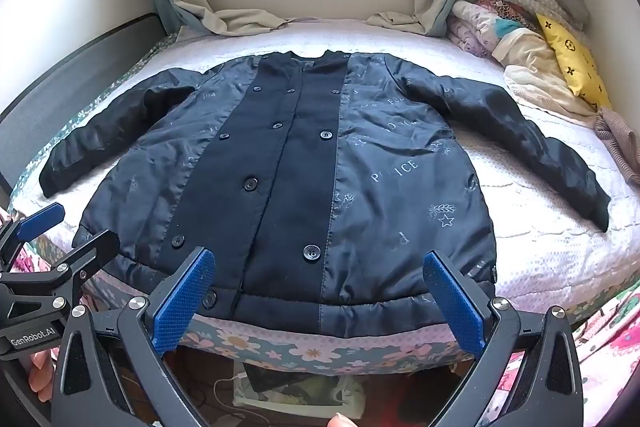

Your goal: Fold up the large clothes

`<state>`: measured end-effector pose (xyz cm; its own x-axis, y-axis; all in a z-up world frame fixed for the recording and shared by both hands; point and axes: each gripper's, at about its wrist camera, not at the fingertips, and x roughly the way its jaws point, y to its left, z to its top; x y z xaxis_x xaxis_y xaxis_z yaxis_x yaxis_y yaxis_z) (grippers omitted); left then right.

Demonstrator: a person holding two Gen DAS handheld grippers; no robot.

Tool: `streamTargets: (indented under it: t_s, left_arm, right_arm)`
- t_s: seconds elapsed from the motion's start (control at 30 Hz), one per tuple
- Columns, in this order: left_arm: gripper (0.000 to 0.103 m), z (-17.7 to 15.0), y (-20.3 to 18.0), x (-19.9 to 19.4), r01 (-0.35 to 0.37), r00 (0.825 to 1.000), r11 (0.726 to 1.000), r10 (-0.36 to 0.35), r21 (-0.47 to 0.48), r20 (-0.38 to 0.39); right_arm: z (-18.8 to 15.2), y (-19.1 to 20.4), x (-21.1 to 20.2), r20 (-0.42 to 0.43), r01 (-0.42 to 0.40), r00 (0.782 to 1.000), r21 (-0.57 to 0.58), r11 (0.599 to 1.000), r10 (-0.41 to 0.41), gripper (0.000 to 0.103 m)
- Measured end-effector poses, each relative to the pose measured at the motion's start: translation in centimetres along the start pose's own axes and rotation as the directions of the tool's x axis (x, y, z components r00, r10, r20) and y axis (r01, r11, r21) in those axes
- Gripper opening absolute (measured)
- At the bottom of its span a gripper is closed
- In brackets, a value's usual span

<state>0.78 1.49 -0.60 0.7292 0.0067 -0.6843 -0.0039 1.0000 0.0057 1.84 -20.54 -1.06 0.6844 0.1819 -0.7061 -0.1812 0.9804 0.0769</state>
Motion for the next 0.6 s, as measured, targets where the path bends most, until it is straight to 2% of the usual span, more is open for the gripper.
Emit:
streamTargets:
  t_s: [0.6]
  left_arm:
    - [0.102,-0.09,0.15,0.10,0.000,1.000,1.000,0.000,0.000,-0.002]
  right_arm:
    - [-0.14,0.08,-0.13,-0.005,0.001,1.000,-0.001,1.000,-0.001,0.103]
